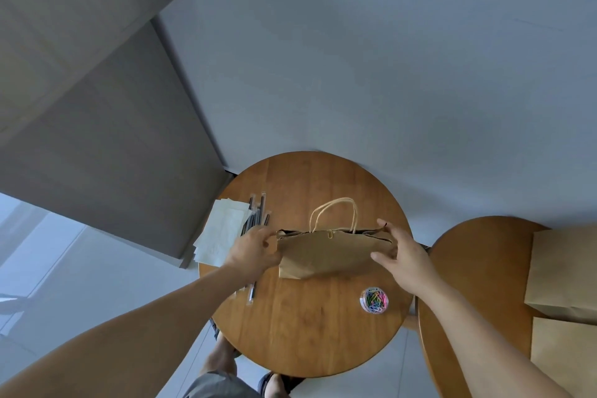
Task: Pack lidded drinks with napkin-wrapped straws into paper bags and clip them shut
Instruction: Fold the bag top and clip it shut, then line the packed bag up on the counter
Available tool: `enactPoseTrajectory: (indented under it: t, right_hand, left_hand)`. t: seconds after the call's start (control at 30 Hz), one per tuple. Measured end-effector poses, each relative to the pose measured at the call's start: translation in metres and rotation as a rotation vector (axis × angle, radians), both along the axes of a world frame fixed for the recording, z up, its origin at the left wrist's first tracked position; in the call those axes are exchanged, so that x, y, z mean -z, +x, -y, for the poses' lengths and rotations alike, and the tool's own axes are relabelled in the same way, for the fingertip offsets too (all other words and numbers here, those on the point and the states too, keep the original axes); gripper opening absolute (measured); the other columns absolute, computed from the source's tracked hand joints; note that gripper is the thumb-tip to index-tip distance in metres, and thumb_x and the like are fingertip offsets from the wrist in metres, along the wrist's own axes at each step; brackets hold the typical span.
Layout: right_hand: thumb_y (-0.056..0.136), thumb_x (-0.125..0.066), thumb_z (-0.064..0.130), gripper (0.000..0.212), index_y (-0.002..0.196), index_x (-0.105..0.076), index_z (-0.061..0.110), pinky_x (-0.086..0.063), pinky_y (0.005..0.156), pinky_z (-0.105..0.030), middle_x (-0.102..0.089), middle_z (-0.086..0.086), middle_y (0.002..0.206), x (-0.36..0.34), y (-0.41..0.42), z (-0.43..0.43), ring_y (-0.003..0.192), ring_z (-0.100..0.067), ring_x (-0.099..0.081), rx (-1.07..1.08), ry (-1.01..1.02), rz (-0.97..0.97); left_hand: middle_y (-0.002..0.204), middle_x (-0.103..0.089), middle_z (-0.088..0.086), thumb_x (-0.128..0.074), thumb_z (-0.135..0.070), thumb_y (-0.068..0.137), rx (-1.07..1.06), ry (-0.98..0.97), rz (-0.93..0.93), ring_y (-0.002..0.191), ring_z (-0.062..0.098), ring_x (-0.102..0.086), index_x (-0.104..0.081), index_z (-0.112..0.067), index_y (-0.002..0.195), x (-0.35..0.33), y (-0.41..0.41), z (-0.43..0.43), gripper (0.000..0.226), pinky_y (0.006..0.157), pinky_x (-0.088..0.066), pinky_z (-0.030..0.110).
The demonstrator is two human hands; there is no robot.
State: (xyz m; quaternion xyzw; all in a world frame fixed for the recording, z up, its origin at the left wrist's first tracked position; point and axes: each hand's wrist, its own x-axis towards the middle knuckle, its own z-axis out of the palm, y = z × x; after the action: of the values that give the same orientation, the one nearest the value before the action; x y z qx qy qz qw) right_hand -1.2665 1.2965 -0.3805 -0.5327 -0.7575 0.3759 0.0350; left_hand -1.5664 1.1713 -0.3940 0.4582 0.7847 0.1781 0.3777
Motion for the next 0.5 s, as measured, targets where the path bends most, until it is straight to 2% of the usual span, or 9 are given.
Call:
enactPoseTrajectory:
  t: [0.1, 0.2, 0.3, 0.37, 0.43, 0.5]
  right_hand:
    - [0.090, -0.068, 0.032, 0.031, 0.119, -0.061, 0.026, -0.047, 0.076, -0.025, -0.067, 0.007, 0.111, 0.008, -0.007, -0.004, 0.089, -0.009, -0.061, 0.044, 0.038, -0.014]
    - [0.090, -0.069, 0.034, 0.010, 0.095, -0.067, 0.026, -0.038, 0.059, -0.019, -0.069, 0.011, 0.083, 0.008, -0.010, -0.004, 0.069, -0.005, -0.059, 0.106, 0.099, -0.045]
    - [0.087, -0.067, 0.044, 0.009, 0.083, -0.063, 0.037, -0.042, 0.059, -0.019, -0.067, 0.019, 0.068, 0.003, -0.014, 0.006, 0.067, -0.001, -0.065, 0.136, 0.141, -0.109]
    - [0.084, -0.060, 0.060, 0.015, 0.083, -0.060, 0.045, -0.047, 0.060, -0.022, -0.066, 0.027, 0.071, -0.003, -0.020, 0.012, 0.067, 0.005, -0.065, 0.156, 0.189, -0.161]
    - [0.082, -0.051, 0.074, 0.024, 0.088, -0.058, 0.052, -0.051, 0.058, -0.022, -0.066, 0.027, 0.074, -0.011, -0.029, 0.016, 0.066, 0.004, -0.065, 0.181, 0.238, -0.228]
    - [0.084, -0.047, 0.078, 0.027, 0.092, -0.057, 0.054, -0.051, 0.056, -0.022, -0.066, 0.025, 0.075, -0.024, -0.039, 0.019, 0.066, 0.004, -0.065, 0.182, 0.300, -0.273]
  left_hand:
    - [0.091, -0.062, -0.005, -0.065, -0.029, 0.089, -0.024, -0.001, -0.024, 0.080, 0.014, -0.060, -0.069, -0.022, 0.093, -0.001, 0.003, -0.003, 0.009, 0.073, -0.055, 0.039]
    - [0.079, -0.060, -0.007, -0.061, -0.027, 0.093, -0.059, 0.019, -0.048, 0.073, 0.015, -0.058, -0.068, -0.020, 0.086, -0.008, 0.002, -0.002, 0.012, 0.067, -0.050, 0.038]
    - [0.079, -0.061, -0.009, -0.058, -0.026, 0.096, -0.073, 0.015, -0.059, 0.074, 0.012, -0.056, -0.069, -0.020, 0.087, -0.019, -0.005, 0.007, 0.015, 0.068, -0.049, 0.035]
    - [0.081, -0.063, -0.006, -0.058, -0.024, 0.096, -0.115, 0.037, -0.028, 0.073, 0.011, -0.056, -0.068, -0.022, 0.085, -0.031, -0.012, 0.016, 0.015, 0.063, -0.045, 0.026]
    - [0.086, -0.066, -0.005, -0.060, -0.023, 0.095, -0.163, 0.104, 0.028, 0.075, 0.004, -0.055, -0.069, -0.025, 0.088, -0.050, -0.020, 0.024, 0.012, 0.061, -0.041, 0.012]
    - [0.087, -0.066, -0.016, -0.061, -0.026, 0.096, -0.200, 0.181, 0.076, 0.078, -0.003, -0.056, -0.068, -0.032, 0.086, -0.077, -0.029, 0.035, 0.013, 0.062, -0.038, 0.005]
